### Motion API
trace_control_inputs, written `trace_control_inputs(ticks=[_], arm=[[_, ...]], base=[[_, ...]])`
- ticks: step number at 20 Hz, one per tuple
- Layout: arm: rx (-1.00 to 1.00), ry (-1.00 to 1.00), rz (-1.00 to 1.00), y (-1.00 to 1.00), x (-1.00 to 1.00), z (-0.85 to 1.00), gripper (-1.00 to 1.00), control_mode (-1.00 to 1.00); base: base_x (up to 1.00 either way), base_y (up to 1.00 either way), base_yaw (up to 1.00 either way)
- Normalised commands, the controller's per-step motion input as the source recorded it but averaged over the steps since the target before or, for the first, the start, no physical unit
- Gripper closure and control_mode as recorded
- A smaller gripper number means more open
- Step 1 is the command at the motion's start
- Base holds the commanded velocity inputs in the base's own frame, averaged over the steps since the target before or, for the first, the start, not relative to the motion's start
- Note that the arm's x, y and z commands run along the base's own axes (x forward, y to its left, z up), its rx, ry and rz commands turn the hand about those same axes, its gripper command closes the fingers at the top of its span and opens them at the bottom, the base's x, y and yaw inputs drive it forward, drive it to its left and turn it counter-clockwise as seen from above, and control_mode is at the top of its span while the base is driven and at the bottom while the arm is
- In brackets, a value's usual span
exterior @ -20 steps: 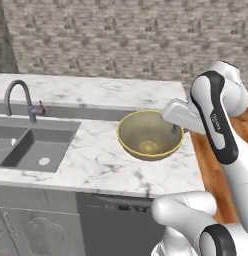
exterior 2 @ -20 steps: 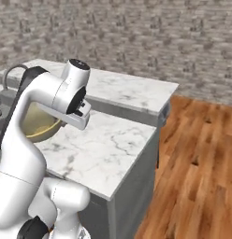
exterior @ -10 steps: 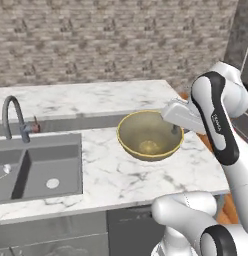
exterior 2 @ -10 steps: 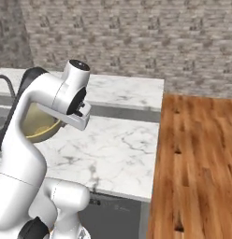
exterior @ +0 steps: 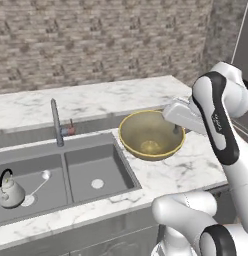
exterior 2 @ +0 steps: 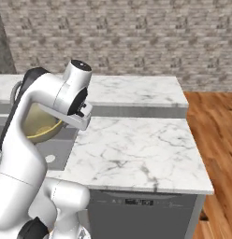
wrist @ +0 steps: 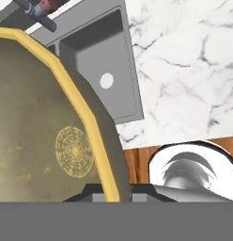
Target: Pick the kettle and bowl and place them in the sink. Then turn on the water.
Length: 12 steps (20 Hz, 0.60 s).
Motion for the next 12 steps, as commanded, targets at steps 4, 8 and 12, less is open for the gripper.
trace_control_inputs(ticks=[4,8,12], arm=[[0.0,0.0,0.0,0.0,0.0,0.0,1.0,1.0],[0.0,0.0,0.0,0.0,0.0,0.0,1.0,1.0],[0.0,0.0,0.0,0.0,0.0,0.0,1.0,1.0]], base=[[0.34,0.5,-0.13],[0.31,0.11,-0.04],[0.08,0.01,0.0]])
